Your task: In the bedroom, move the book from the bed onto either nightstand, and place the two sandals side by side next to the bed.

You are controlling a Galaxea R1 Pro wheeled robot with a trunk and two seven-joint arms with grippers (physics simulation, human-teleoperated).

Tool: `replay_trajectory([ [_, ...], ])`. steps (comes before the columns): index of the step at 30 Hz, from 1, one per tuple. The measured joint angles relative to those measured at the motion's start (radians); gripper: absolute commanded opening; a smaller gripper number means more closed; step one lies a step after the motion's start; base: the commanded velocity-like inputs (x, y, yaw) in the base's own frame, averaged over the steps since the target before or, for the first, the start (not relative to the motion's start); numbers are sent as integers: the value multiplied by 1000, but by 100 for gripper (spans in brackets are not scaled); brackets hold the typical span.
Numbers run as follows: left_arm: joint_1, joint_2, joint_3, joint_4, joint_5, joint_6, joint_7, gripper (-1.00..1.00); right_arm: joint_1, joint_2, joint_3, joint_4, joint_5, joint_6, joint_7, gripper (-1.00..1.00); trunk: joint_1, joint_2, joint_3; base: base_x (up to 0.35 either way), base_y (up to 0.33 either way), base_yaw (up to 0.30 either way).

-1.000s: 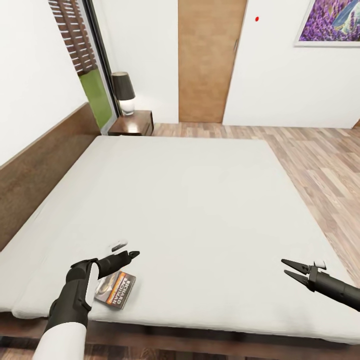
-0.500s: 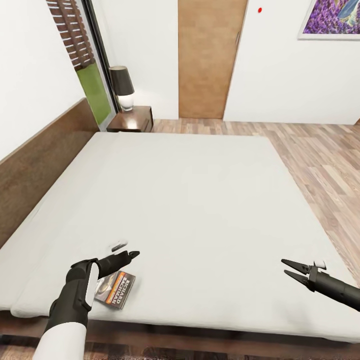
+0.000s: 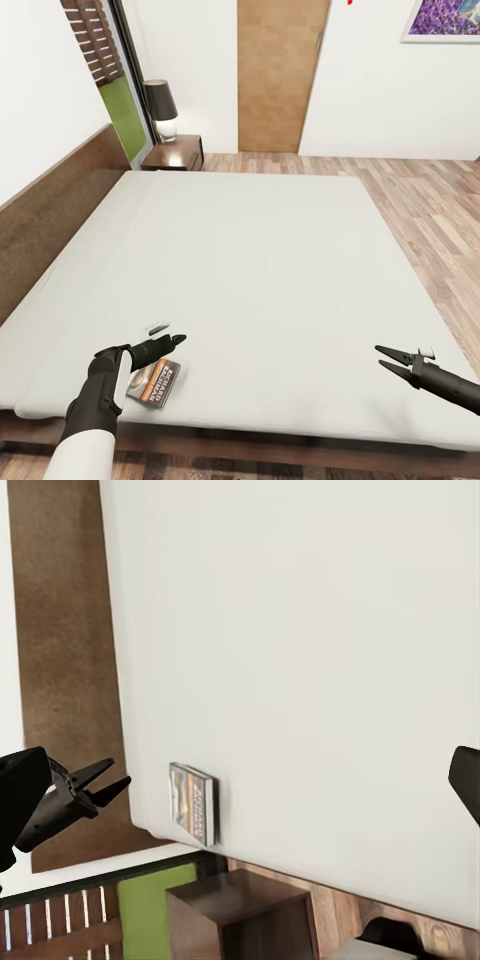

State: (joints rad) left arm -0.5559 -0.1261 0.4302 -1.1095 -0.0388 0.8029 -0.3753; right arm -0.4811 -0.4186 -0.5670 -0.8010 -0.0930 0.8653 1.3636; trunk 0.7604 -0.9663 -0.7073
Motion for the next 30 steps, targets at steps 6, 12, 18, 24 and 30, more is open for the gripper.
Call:
replay_trajectory([
  [6,0,0,0,0,0,0,0,100,0,0,0,0,0,0,0,100,0,0,-9,0,0,0],
  [12,0,0,0,0,0,-1,0,100,0,0,0,0,0,0,0,100,0,0,-19,158,0,0],
  [18,0,0,0,0,0,0,0,100,0,0,0,0,0,0,0,100,0,0,-28,91,0,0],
  [24,0,0,0,0,0,0,0,100,0,0,0,0,0,0,0,100,0,0,-38,6,0,0],
  [30,0,0,0,0,0,0,0,100,0,0,0,0,0,0,0,100,0,0,-47,103,0,0],
])
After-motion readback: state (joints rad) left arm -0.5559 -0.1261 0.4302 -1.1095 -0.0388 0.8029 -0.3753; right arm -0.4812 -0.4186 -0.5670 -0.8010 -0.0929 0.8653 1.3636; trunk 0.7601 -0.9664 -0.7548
